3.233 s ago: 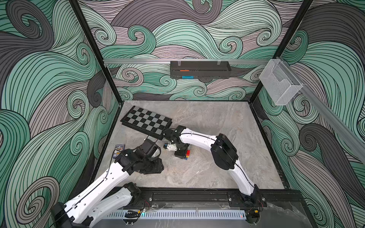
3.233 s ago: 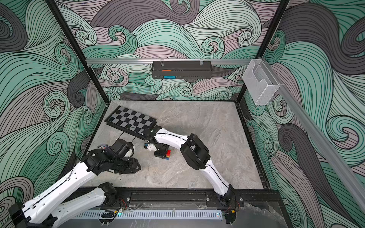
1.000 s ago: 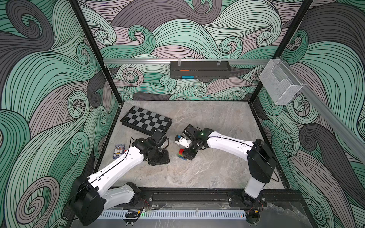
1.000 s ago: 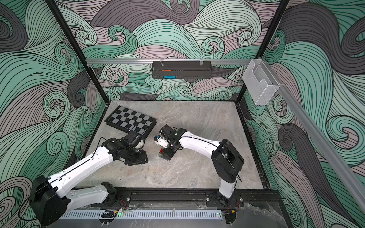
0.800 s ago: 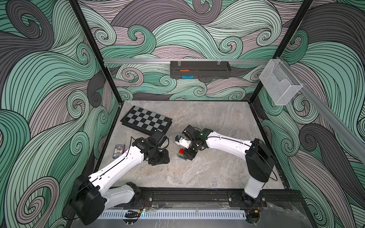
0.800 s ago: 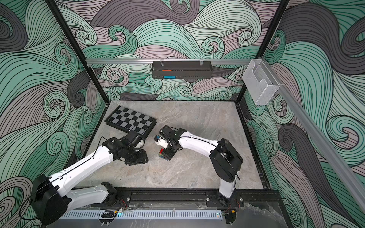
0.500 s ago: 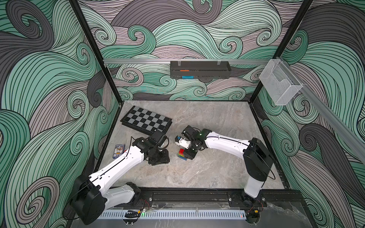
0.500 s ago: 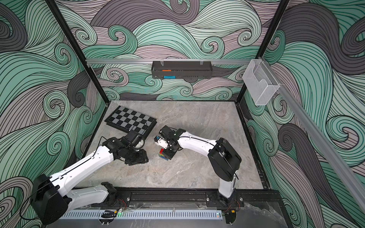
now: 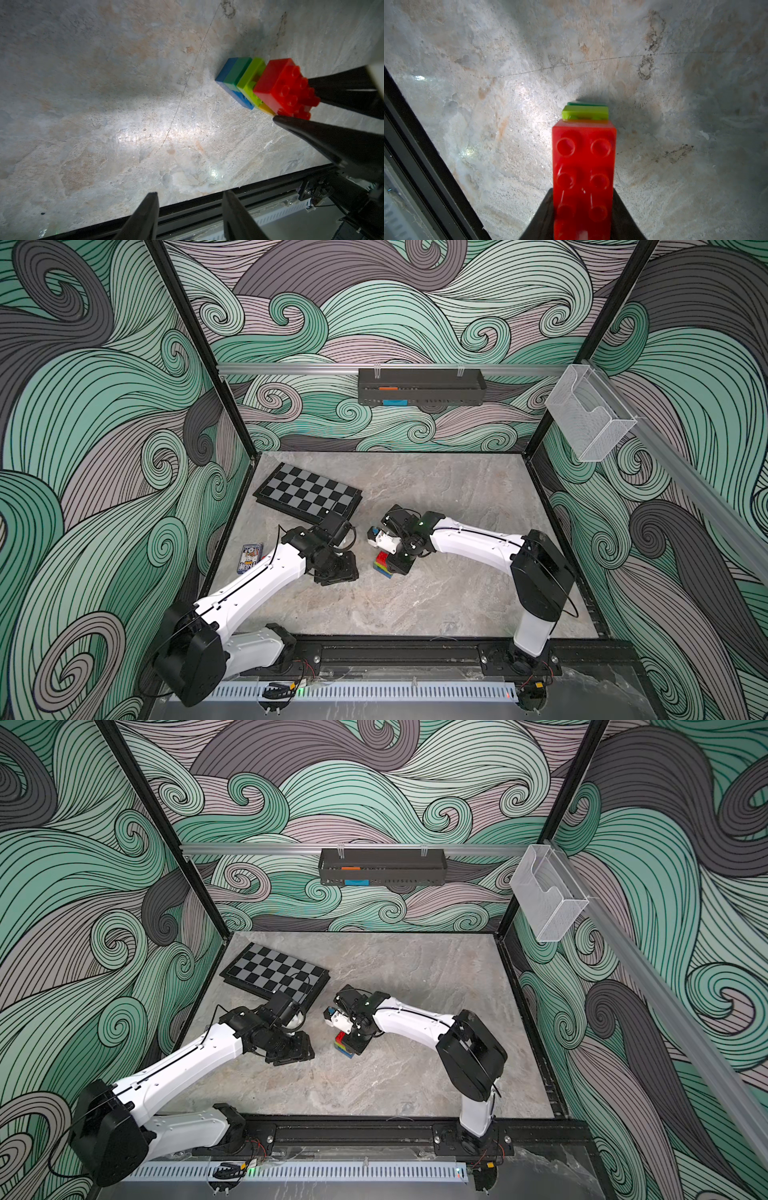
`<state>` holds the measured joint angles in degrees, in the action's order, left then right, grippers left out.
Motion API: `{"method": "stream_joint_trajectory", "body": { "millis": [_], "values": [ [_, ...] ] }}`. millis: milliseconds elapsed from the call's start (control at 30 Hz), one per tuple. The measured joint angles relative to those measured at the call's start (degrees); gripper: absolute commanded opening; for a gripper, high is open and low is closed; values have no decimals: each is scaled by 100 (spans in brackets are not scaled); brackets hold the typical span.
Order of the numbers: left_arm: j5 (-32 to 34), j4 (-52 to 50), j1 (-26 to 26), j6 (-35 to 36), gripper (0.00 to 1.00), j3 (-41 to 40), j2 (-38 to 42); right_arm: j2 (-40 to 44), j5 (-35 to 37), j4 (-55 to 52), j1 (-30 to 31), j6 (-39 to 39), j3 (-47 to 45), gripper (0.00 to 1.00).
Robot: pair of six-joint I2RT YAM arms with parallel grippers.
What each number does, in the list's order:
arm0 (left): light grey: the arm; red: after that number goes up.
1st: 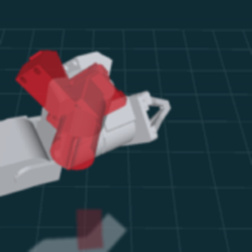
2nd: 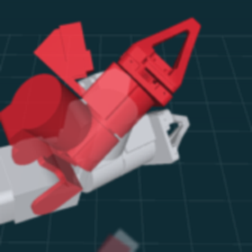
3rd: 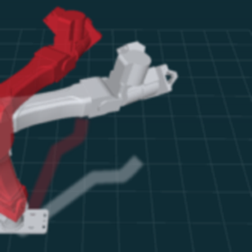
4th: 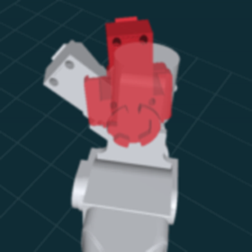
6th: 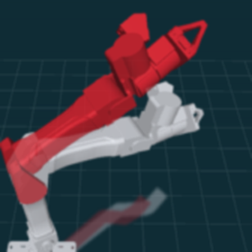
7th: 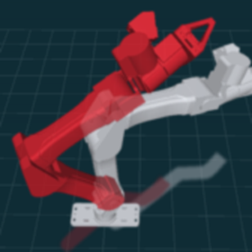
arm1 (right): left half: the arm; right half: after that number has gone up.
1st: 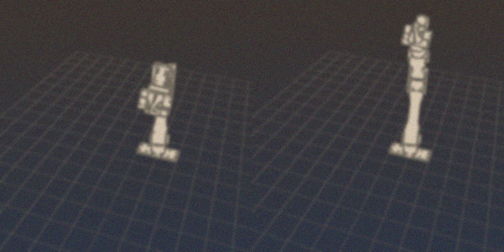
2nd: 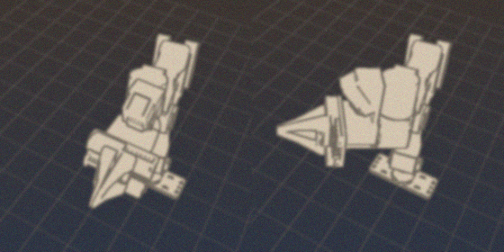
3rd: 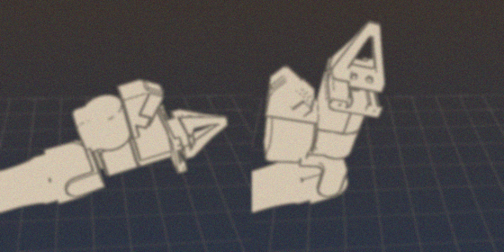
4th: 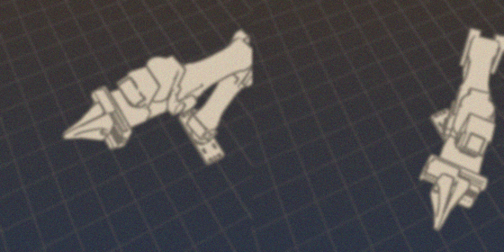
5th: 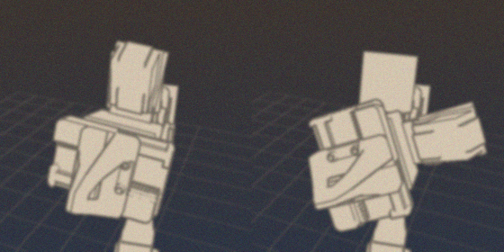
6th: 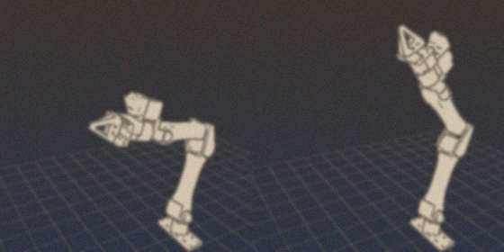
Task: Assemble the number 5 with lego
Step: Pick up the lego brick from the lego brick, then place the lego brick at the center of the board.
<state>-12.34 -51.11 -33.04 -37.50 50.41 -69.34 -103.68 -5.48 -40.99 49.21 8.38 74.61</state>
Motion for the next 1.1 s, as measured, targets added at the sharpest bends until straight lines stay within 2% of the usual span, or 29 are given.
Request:
{"method": "stream_joint_trajectory", "body": {
  "millis": [433,667,867,1100],
  "values": [
    [-225,341,166,0,56,-31,-214,308,-61,133,-31,-103,11,32],
    [-254,343,229,2,56,-44,-201,638,109,157,-599,-466,11,32],
    [-289,367,330,13,59,-173,-179,496,378,175,-992,-789,-232,32],
    [-361,498,345,52,59,-184,-251,138,551,223,-1067,-1095,-699,32]
  ]
}}
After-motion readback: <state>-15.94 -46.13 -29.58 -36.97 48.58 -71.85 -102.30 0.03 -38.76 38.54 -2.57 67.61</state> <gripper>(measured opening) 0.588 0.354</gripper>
